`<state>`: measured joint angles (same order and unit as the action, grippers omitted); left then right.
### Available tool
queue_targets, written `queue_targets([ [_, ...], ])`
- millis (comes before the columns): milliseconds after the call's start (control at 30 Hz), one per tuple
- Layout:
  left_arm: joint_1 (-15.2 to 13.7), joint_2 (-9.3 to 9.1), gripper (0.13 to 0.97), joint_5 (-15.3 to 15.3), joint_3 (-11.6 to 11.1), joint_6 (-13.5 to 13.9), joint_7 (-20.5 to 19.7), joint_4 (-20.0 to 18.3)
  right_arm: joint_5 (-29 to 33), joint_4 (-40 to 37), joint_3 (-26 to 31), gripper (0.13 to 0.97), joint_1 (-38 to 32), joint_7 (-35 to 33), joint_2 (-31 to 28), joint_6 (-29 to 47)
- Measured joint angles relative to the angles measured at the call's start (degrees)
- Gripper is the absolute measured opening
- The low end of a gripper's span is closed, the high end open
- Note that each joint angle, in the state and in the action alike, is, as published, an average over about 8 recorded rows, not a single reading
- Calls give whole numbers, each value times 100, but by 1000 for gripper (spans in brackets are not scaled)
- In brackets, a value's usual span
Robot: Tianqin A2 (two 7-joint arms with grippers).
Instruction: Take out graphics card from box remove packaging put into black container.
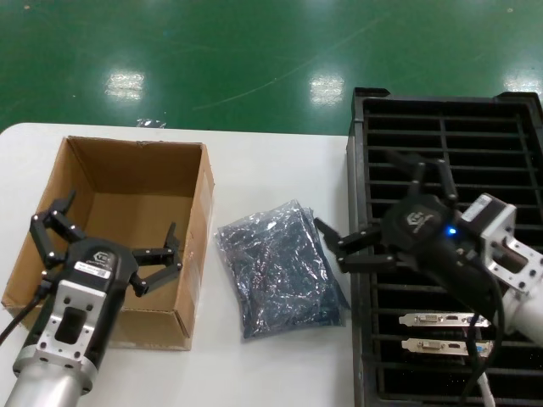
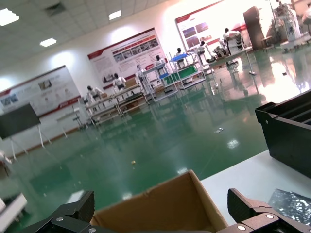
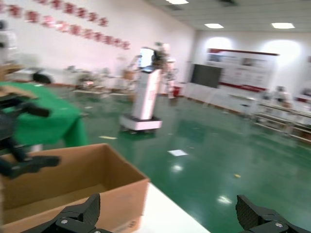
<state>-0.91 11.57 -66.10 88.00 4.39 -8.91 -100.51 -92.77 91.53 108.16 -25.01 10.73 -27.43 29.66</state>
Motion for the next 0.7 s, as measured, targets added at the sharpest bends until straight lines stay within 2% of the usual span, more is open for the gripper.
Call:
queue_targets([
  [700,75,460,966,-3034,301,-360,729,724,-848,12,-1351,966,2051,-878,840,-2427],
])
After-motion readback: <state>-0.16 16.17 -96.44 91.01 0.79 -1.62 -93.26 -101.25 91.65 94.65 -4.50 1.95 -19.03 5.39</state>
